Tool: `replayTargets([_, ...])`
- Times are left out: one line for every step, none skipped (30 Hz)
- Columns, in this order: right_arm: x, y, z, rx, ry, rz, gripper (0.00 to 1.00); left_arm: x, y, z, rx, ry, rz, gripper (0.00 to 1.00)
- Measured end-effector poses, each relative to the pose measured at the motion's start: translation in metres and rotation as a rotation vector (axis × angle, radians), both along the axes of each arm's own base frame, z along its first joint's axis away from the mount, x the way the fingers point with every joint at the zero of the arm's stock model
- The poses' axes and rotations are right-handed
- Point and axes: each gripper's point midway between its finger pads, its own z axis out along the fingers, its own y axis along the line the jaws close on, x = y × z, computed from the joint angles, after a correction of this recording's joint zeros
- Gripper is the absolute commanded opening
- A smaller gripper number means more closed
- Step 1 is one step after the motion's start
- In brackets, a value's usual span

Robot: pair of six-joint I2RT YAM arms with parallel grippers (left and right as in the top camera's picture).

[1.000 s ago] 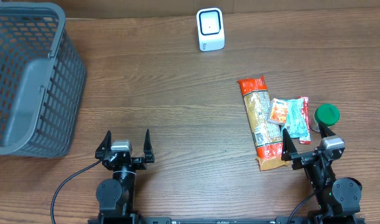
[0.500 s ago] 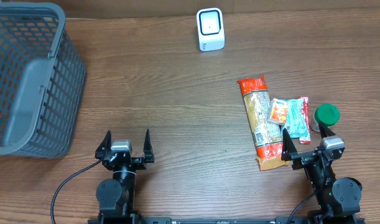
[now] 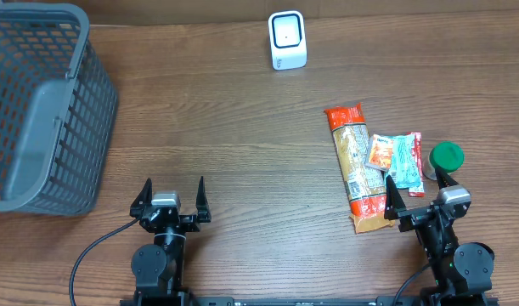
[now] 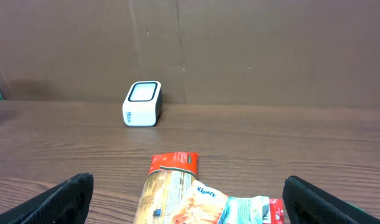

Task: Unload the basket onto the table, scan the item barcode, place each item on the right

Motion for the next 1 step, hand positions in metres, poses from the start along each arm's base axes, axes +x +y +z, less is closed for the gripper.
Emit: replayTargets([0.0000,0.0000,0.0001,0.000,0.000,0.000,1.00,0.0000,0.0000,0.0000,0.000,0.000,0.000,1.00])
